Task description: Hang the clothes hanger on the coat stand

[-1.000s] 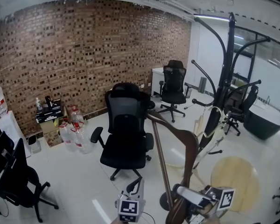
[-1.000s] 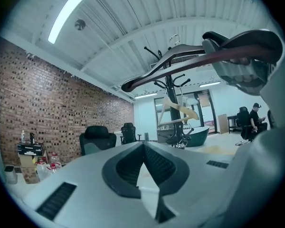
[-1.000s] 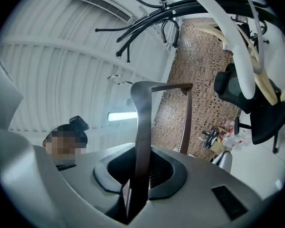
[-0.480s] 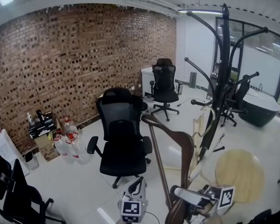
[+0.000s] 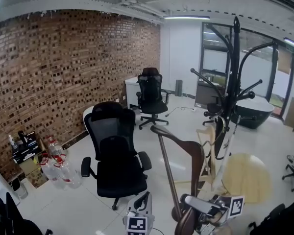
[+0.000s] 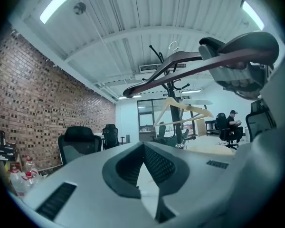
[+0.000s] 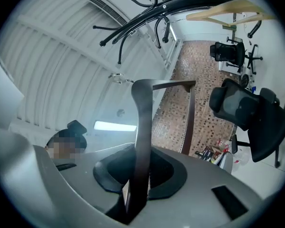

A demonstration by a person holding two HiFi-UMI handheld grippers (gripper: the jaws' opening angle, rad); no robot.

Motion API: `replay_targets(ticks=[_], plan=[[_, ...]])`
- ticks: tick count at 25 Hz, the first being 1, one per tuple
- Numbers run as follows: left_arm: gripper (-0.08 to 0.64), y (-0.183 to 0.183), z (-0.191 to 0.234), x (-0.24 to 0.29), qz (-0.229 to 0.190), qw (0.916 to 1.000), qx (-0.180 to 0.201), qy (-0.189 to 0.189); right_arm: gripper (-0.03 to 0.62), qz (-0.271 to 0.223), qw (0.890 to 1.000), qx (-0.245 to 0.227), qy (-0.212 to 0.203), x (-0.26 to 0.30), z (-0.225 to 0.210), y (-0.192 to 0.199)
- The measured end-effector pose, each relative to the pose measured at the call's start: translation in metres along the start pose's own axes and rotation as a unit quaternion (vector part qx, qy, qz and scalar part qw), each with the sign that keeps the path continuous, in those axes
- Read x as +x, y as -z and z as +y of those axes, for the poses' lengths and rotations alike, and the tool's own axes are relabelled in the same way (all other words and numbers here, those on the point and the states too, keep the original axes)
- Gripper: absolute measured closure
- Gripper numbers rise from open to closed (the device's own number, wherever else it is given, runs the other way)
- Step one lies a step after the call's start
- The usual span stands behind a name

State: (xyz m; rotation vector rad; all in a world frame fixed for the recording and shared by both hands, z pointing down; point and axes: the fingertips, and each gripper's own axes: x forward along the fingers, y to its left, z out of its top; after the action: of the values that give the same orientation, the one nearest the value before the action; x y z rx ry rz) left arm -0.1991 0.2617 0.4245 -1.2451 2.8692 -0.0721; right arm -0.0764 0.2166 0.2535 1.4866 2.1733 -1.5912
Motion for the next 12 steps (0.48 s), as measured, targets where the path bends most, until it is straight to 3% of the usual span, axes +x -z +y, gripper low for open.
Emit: replay_targets(ticks=[9,12], plan=[[0.541,0.000,0.004,0.060,0.009,0.9998,0.002,0.017,0.549,-0.013,1.000,0.003,0.022,0.001,-0.042,-0.054],[0.541,0.017,0.019,0.087,0.010,0.9998,-0.007,0.016,0.549,-0.016,1.000,-0.008,0.026,0.003,-0.072,-0.072]])
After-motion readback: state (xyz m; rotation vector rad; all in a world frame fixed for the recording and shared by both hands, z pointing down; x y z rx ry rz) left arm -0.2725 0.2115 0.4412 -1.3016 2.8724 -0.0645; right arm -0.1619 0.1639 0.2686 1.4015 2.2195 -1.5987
